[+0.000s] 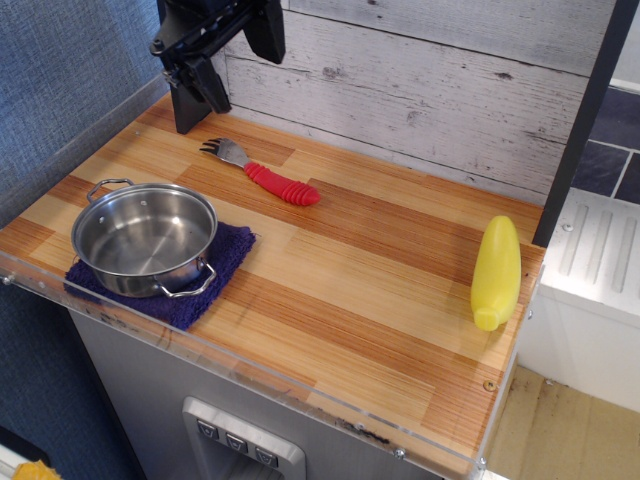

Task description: Pick up the red fork and place it behind the pot

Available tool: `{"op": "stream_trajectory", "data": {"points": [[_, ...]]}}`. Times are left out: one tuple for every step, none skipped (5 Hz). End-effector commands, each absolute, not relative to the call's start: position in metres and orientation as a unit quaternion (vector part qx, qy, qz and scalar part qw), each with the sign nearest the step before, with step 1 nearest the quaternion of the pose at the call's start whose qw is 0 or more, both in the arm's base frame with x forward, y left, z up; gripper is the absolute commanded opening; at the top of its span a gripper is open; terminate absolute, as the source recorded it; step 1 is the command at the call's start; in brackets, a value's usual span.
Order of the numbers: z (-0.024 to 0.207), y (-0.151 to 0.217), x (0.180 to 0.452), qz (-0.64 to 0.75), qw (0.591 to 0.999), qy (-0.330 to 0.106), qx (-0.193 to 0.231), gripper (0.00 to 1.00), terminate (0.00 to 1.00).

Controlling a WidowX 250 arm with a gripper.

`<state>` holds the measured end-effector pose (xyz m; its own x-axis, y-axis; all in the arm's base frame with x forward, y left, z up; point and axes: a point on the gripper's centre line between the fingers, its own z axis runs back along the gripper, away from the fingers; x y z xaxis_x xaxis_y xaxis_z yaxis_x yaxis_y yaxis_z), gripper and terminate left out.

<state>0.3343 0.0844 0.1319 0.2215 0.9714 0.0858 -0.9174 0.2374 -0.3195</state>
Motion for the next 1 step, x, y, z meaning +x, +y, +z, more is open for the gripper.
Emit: {"op": "stream_trajectory", "data": {"points": [[0.1472,0.0836,0.3269,0.607,0.771,-0.160,-0.112,1.00,1.00]]}}
